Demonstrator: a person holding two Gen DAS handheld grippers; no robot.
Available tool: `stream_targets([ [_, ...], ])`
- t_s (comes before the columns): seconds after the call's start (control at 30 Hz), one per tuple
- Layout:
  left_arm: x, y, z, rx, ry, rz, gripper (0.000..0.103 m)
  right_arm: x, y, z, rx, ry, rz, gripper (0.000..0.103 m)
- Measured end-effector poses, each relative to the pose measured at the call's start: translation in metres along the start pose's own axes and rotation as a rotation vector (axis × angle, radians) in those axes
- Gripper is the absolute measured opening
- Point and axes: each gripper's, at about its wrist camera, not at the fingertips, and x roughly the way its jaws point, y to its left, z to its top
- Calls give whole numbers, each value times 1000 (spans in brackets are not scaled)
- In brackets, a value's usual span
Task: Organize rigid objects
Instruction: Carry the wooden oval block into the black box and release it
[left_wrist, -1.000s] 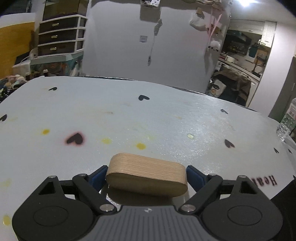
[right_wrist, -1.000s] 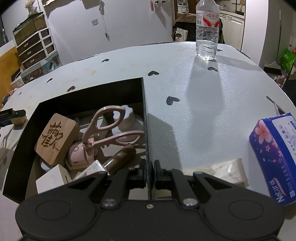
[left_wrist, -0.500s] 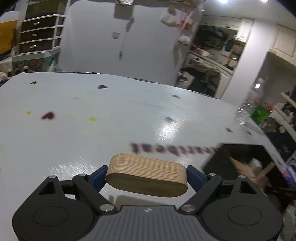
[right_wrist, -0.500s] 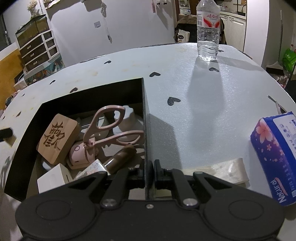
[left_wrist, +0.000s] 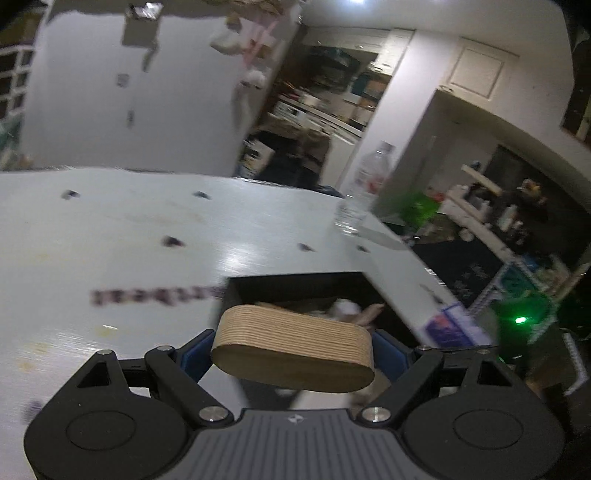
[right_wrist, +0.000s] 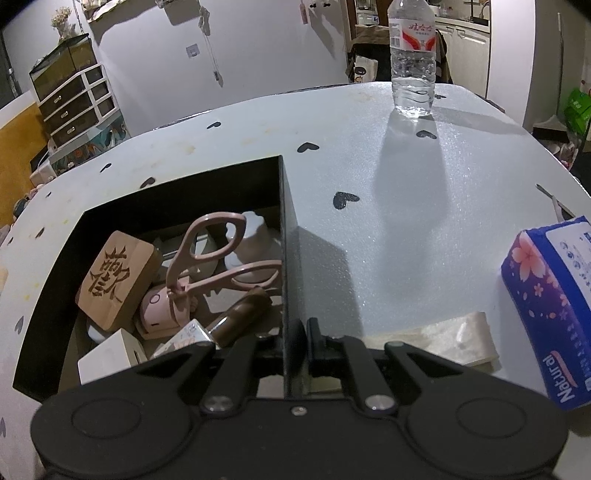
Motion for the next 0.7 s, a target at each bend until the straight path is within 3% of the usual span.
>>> stream_targets([
  [0.13, 27, -19, 3, -63, 63, -83, 89, 1, -1, 0, -2, -2, 4, 8],
  [0.27, 55, -24, -1, -197, 158, -127, 89, 1, -1, 0, -3, -2, 8, 8],
  [0.43, 76, -23, -8, -351, 232, -99, 89, 0, -1, -1, -5, -4, 13, 8],
  [0.57, 77, -25, -6, -446, 226, -90, 89, 0, -2, -1, -5, -6, 16, 8],
  [0.7, 77, -32, -5, -453, 231, -60, 89, 0, -2, -2, -6, -6, 18, 8],
])
